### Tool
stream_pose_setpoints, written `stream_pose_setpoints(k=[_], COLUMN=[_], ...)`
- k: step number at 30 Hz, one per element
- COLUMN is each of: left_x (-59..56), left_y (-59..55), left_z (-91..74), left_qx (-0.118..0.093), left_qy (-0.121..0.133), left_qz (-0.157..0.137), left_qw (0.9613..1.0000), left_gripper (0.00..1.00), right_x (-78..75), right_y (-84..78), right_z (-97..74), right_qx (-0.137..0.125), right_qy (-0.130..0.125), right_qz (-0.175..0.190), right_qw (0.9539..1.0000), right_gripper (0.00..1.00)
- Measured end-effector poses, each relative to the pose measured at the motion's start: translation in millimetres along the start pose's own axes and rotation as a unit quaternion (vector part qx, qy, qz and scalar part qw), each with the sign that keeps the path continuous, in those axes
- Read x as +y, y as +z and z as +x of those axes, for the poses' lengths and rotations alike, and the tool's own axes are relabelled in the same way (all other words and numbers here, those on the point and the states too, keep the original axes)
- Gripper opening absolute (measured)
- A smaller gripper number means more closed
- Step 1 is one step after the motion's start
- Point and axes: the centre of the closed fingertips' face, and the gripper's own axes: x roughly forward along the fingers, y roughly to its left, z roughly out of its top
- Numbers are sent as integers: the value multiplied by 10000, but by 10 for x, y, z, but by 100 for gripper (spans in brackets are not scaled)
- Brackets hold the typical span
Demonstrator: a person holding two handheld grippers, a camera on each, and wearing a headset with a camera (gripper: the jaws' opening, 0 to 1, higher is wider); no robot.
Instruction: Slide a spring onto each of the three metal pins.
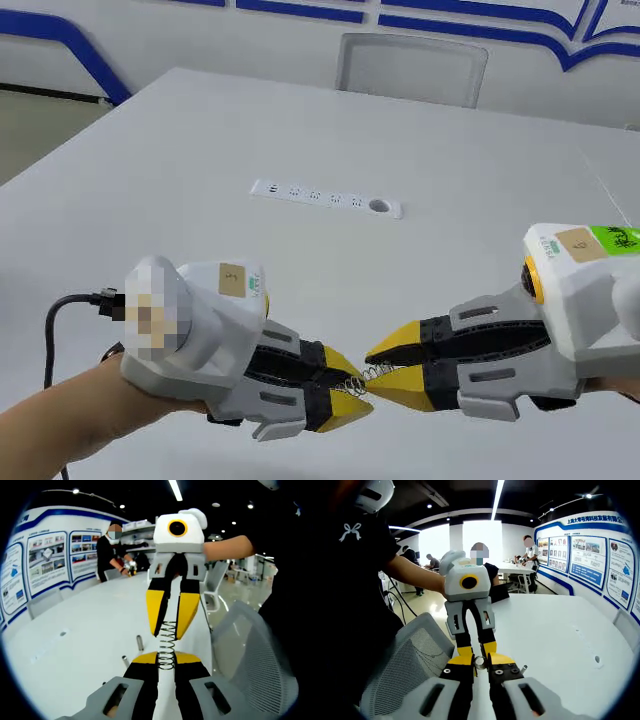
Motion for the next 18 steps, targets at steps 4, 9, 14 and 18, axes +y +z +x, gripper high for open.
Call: stream_pose_setpoints(k=[4, 9, 14, 18], left_x=[-8, -5, 25, 51], left_y=[31, 69, 69, 79], left_z=[44, 75, 66, 56], left_qx=[-41, -115, -148, -182], left_qy=[-22, -27, 10, 39], left_qz=[4, -2, -45, -107], left_qw=[10000, 9999, 9999, 9998], left_gripper=[10, 10, 10, 10], right_x=[19, 9, -26, -46], right_y=[73, 111, 92, 59], right_z=[48, 97, 84, 55], right_qx=[-97, -158, -84, -37], right_qy=[27, -17, -148, -233], right_qz=[-15, 11, 7, 51], right_qw=[9999, 9999, 9999, 9997], right_gripper=[11, 12, 12, 13])
